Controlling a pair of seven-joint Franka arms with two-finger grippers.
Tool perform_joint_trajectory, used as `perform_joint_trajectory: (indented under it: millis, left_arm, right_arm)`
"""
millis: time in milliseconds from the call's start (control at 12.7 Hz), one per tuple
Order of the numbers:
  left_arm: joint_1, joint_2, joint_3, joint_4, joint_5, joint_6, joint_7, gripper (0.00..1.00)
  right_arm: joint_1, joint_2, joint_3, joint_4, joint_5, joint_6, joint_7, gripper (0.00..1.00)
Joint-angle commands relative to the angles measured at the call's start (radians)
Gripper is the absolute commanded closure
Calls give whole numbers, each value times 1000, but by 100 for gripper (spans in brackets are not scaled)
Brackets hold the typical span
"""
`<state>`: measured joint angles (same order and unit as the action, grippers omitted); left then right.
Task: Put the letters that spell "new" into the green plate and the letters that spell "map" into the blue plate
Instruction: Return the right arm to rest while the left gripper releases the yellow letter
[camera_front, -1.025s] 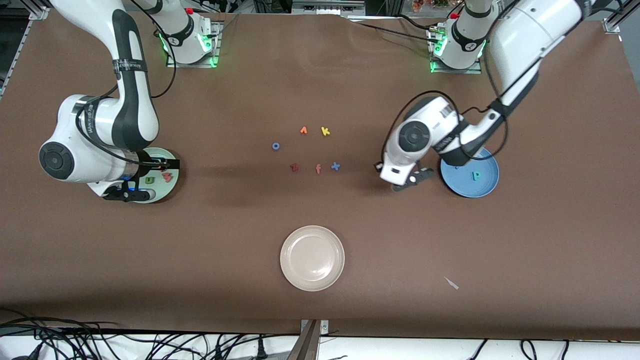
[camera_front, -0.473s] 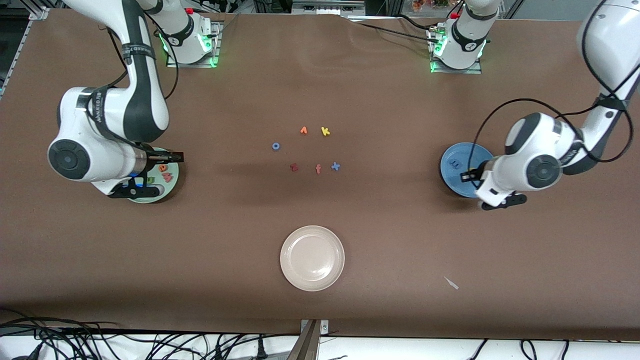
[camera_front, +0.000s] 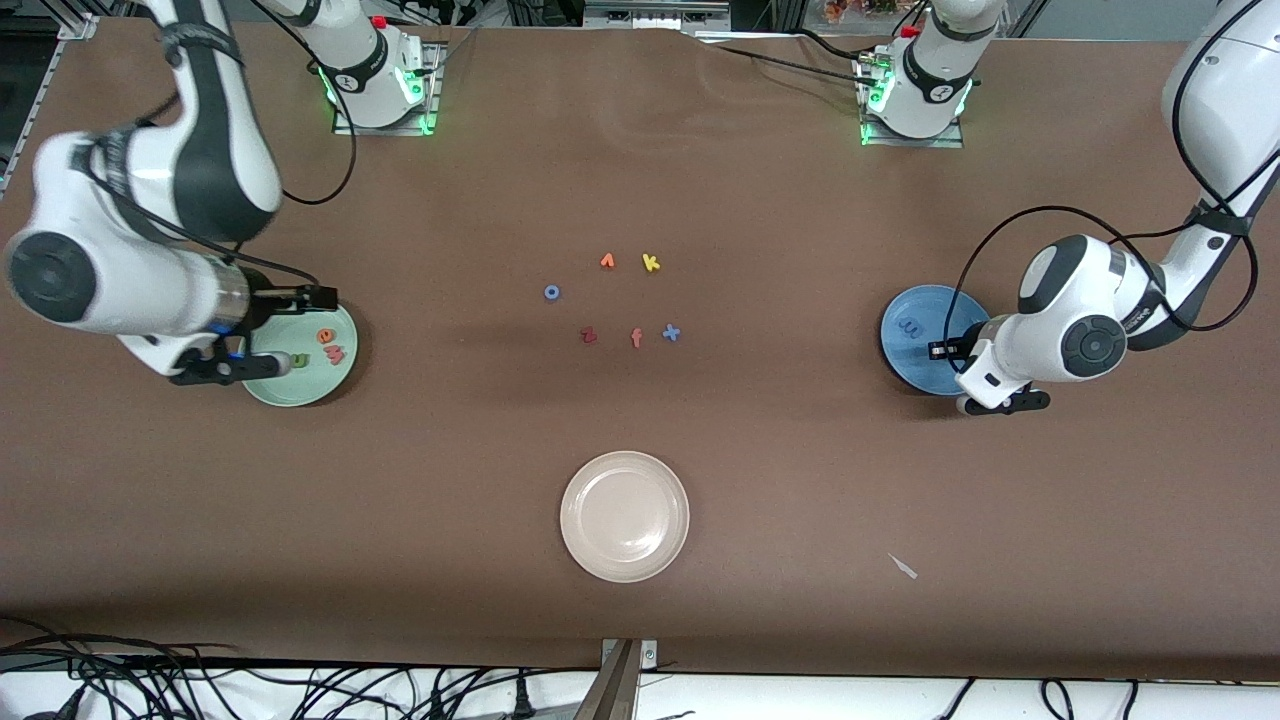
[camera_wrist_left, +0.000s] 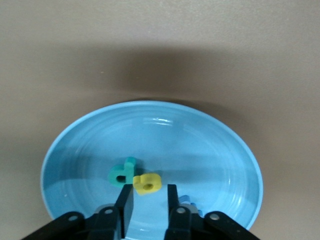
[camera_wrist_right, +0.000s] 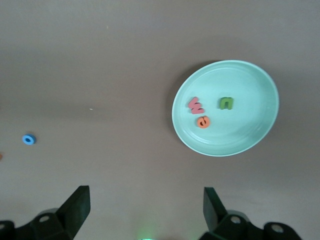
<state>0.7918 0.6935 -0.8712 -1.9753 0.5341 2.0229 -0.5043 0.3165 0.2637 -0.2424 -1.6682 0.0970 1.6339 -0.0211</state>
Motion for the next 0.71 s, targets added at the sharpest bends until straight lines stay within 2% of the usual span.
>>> perform_joint_trajectory:
  millis: [0,236,394,631]
  left_arm:
    - [0,-5,-2,15,21,5,6,1]
    - [15,-44,-20,64,23,-12,18,0]
    - [4,-101,-22,110,23,-13,56,0]
    - [0,-104,-54,270,7,-169,148,0]
  right_arm:
    - [-94,-118,92,-7,-25,-58,-3,0]
    - [-97,-161,91,92,-98,-135,-5,0]
    - [-85,-198,51,114,-95,-167,6,0]
    - [-83,-208,6,116,-97,-151,13,0]
